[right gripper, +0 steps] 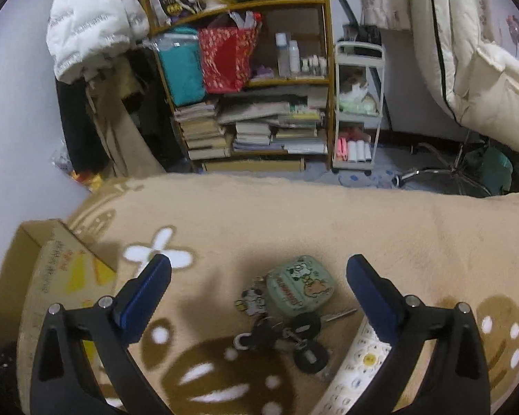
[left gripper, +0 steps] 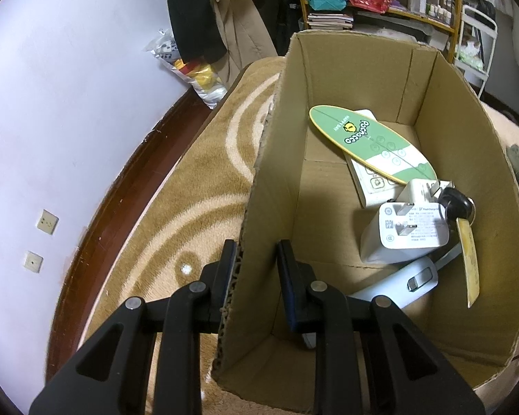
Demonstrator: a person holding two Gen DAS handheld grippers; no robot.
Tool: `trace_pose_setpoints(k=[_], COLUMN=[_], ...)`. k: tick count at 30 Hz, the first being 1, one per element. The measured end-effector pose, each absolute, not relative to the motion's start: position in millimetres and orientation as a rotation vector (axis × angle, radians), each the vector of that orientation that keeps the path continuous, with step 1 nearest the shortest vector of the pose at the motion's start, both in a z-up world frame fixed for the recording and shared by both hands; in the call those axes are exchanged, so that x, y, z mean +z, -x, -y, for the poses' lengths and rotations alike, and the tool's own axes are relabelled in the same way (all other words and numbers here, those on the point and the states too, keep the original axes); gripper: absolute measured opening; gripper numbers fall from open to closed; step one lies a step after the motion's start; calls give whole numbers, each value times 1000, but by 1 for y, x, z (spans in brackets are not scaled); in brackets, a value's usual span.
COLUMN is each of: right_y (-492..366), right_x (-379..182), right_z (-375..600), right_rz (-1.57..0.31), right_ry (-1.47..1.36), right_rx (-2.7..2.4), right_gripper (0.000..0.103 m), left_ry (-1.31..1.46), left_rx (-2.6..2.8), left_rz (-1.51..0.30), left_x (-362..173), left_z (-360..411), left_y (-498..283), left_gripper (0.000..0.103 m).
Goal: Organize rigid objects
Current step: 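Carry the yellow-tagged key over the box and release it inside, then grasp the green cartoon-printed case with the right gripper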
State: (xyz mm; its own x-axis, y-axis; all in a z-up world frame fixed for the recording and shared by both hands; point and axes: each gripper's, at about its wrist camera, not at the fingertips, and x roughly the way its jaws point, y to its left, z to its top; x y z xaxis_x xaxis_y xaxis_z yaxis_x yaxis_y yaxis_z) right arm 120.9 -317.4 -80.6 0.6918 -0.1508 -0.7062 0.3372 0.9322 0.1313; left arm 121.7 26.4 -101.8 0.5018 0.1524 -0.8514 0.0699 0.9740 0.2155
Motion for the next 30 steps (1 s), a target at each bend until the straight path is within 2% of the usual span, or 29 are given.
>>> trace_pose_setpoints(k=[5,11,15,19,30], right_y=[-136,-144,-144,-142,-136], right_x=[-103,-129,-146,-154,-129], right_z=[327,346,359,360,347], right_rz=[-822,-880,-937,-964,-924], right_ry=[-231,-326,-389,-367,-264], right_rx=[-265,-264,-275,-285,-260], right_gripper=[103,103,81,67,66], left_ry=[-253,-261,-265,-266,-264], left_rx=[56,57,55,55,55], left_rz=[-1044,-1041,-1043,-1047,-1049], left_x=[-102,-103,-103,-104,-105], left_z=[-25,-24,-24,-23,-23], left_y=[-122,-122,-122,-123,-124], left_gripper=[23,23,24,24,24])
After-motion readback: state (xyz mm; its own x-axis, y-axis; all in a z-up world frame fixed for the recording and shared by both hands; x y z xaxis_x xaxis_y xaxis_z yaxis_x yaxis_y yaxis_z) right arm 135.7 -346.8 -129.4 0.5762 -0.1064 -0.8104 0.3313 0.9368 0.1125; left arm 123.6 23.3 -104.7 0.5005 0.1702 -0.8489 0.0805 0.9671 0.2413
